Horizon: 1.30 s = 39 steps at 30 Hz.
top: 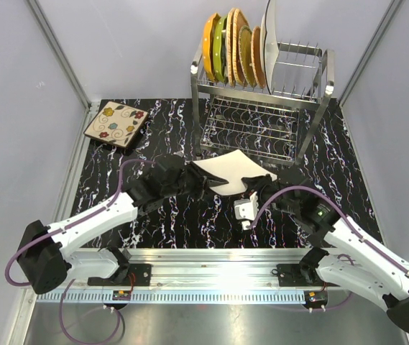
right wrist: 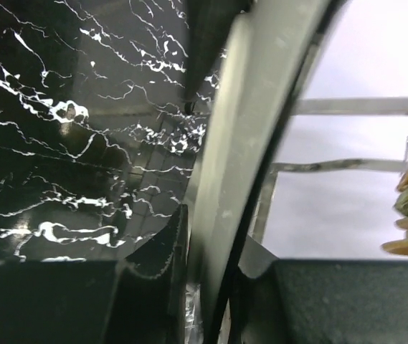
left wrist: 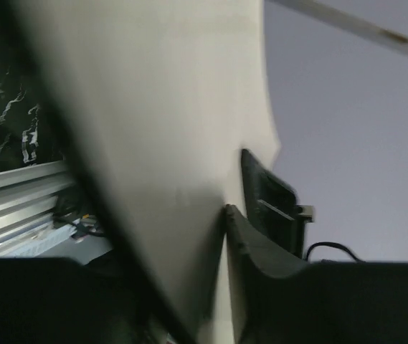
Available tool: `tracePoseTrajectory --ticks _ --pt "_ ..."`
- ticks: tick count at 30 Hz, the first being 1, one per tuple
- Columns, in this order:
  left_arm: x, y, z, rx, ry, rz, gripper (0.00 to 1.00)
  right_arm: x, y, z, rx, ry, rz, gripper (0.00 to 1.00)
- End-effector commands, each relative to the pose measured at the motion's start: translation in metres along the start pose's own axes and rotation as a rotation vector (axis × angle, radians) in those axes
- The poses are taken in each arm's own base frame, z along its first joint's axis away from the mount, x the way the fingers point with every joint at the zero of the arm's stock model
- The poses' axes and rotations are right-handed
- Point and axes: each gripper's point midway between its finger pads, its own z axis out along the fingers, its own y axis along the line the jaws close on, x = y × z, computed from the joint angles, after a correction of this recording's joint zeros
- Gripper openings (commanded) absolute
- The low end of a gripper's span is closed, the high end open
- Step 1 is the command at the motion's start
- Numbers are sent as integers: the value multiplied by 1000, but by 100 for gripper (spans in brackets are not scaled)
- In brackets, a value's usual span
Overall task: Unload the plates from the dish rack
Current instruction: Pass the plate from the right arm to the left
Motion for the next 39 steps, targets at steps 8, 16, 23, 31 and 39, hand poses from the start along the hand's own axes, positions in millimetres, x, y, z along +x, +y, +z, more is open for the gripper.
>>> tracePoseTrajectory --ticks 8,16,23,31,39 --pt "2 -45 -13 291 -25 197 0 -48 -44 -12 177 -160 -40 0" --pt "-3 -57 -33 511 -48 399 0 -51 -36 -16 182 -180 51 18" --pt "-4 -58 -41 557 -54 579 0 -52 -27 -16 169 -193 194 48" --pt "-17 -31 -39 563 -53 634 0 -58 -15 -23 142 -221 324 77" --pt "-49 -4 -46 524 -126 709 0 -72 1 -38 66 -267 501 86"
